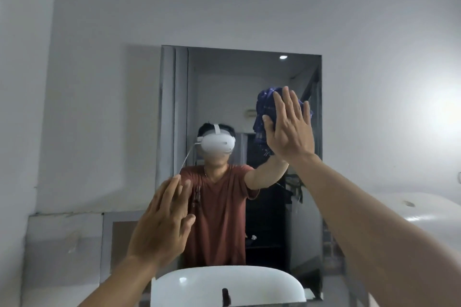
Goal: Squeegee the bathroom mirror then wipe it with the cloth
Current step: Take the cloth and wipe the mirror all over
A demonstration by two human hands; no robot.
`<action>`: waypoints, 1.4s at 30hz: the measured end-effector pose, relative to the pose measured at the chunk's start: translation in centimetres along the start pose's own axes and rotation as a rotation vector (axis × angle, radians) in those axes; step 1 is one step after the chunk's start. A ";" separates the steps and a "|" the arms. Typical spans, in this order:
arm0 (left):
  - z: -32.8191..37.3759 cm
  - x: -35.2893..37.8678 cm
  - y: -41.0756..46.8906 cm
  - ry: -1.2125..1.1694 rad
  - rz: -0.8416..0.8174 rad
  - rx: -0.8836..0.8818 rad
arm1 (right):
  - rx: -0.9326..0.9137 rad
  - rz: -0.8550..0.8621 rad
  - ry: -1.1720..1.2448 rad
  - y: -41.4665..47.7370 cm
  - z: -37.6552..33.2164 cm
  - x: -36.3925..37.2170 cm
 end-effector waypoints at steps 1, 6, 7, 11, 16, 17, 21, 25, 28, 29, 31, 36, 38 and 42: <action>0.1 0.0 0.1 0.005 -0.001 0.003 | 0.055 0.007 0.005 0.2 1.2 -0.1; 0.0 0.3 0.0 0.036 -0.043 0.001 | 0.183 0.031 0.008 -1.4 5.4 0.0; -0.1 0.3 0.0 0.026 -0.043 -0.013 | 0.194 0.029 0.005 -2.3 6.0 0.2; 0.0 0.2 0.2 0.039 -0.049 -0.011 | 0.207 0.008 -0.051 -6.2 7.0 0.9; 1.0 0.3 -0.7 0.087 -0.062 -0.002 | 0.151 0.010 -0.138 -8.0 4.8 1.3; 1.4 0.6 -1.3 0.077 -0.063 0.003 | 0.131 0.003 -0.129 -8.0 4.1 1.4; 2.3 2.3 -3.6 -0.032 -0.088 -0.012 | 0.024 -0.028 -0.060 -7.7 -0.3 1.6; 2.3 2.6 -3.8 -0.095 -0.097 -0.020 | -0.080 -0.048 -0.029 -7.1 -5.9 2.0; 2.2 2.8 -3.9 -0.105 -0.103 -0.022 | -0.170 -0.070 -0.009 -6.8 -10.3 2.4; 2.1 2.9 -4.0 -0.117 -0.103 -0.037 | -0.213 -0.078 0.001 -6.8 -11.8 2.5; 2.1 2.8 -4.2 -0.123 -0.107 -0.056 | -0.304 -0.093 0.006 -7.1 -14.5 3.0; 1.8 2.8 -4.4 -0.097 -0.137 -0.063 | -0.522 -0.117 -0.023 -9.3 -19.0 4.0; 1.8 2.6 -4.4 -0.101 -0.142 -0.074 | -0.633 -0.157 -0.037 -10.5 -19.3 4.6; 2.0 2.6 -4.3 -0.130 -0.115 -0.045 | -0.788 -0.259 -0.041 -13.0 -17.4 5.8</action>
Point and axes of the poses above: each hand's wrist, its own y-axis towards the middle knuckle, its own x-axis out of the palm, z = x × y, the point moved 8 cm from there along y, towards the middle knuckle, and after that the axes turned 14 degrees about x, right-handed, at the moved point
